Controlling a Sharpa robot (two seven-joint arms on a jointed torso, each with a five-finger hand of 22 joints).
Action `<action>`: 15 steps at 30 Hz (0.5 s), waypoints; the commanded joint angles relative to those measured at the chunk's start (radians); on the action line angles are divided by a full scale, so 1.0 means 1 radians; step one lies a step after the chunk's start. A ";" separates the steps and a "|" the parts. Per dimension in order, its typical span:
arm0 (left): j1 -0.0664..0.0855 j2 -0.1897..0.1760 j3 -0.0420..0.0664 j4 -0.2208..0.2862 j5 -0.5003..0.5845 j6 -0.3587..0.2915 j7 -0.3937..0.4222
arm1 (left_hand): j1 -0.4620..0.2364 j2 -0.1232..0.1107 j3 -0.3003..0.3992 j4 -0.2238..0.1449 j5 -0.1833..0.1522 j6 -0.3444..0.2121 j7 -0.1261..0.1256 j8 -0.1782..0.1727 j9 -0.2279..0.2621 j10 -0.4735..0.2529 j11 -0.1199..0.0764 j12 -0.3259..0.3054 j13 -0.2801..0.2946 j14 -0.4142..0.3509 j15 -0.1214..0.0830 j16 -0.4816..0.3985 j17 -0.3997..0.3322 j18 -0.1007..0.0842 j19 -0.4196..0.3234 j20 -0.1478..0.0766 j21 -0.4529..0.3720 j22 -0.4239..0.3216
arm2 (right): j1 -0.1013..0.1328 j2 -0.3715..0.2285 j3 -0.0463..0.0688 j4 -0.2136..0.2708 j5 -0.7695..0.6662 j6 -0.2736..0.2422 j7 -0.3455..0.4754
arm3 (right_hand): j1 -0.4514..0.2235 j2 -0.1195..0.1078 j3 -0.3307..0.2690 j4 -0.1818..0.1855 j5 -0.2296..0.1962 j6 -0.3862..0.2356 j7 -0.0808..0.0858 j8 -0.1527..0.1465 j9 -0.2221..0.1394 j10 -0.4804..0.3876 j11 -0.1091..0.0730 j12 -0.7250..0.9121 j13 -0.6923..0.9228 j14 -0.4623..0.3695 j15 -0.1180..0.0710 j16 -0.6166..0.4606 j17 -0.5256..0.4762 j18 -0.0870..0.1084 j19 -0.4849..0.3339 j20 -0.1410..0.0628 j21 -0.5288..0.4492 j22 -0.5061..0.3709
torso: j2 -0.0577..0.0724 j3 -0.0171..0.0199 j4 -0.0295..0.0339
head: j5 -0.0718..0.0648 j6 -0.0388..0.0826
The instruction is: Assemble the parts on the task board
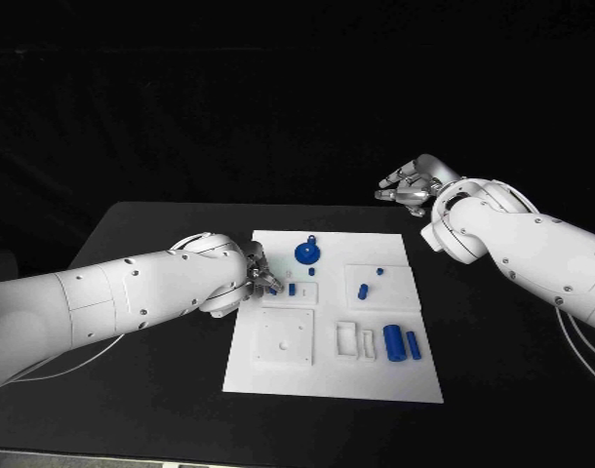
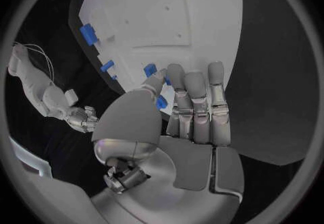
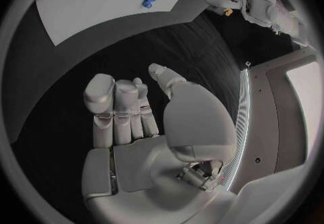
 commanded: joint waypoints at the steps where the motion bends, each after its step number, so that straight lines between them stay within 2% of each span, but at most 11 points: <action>1: -0.008 0.004 -0.005 0.000 -0.005 0.012 -0.009 | -0.011 -0.005 -0.003 0.009 0.006 0.057 -0.061 0.002 -0.002 0.008 -0.002 -0.002 0.001 0.006 0.001 0.001 0.001 -0.015 0.005 0.001 0.003 0.018 | 0.000 0.000 0.000 0.000 -0.010 0.010 0.002 | 0.001 0.002 -0.002 0.008 0.000 -0.006 0.003 -0.004 -0.001 -0.004 0.001 -0.001 -0.001 0.000 0.001 -0.003 -0.001 0.010 0.041 -0.001 -0.007 0.110 | 0.000 0.0001 0.0001 | -0.001 -0.001; 7: -0.008 0.003 -0.005 -0.001 -0.005 0.019 -0.012 | -0.031 -0.015 -0.003 0.009 0.026 0.058 -0.062 0.001 -0.002 0.007 -0.002 -0.003 0.001 0.006 0.001 0.000 0.001 -0.015 0.006 0.001 0.001 0.019 | 0.000 0.001 0.000 0.000 -0.010 0.009 0.001 | 0.001 0.002 -0.002 0.008 0.000 -0.006 0.003 -0.004 -0.001 -0.004 0.001 -0.001 -0.001 0.000 0.001 -0.003 -0.001 0.010 0.041 -0.001 -0.007 0.110 | 0.000 -0.0001 -0.0003 | -0.001 -0.001; 15: -0.008 0.002 -0.005 -0.001 -0.003 0.028 -0.014 | -0.039 -0.023 -0.006 0.012 0.025 0.056 -0.062 -0.001 -0.004 0.005 -0.002 -0.003 0.001 0.005 0.001 -0.002 0.000 -0.015 0.005 0.002 -0.001 0.018 | 0.000 0.001 0.000 0.000 -0.016 0.000 -0.008 | 0.001 0.001 -0.001 0.008 0.000 -0.005 0.003 -0.004 0.000 -0.003 0.001 -0.001 -0.001 0.000 0.001 -0.003 -0.002 0.009 0.041 -0.001 -0.004 0.111 | 0.000 -0.0008 0.0000 | -0.001 -0.002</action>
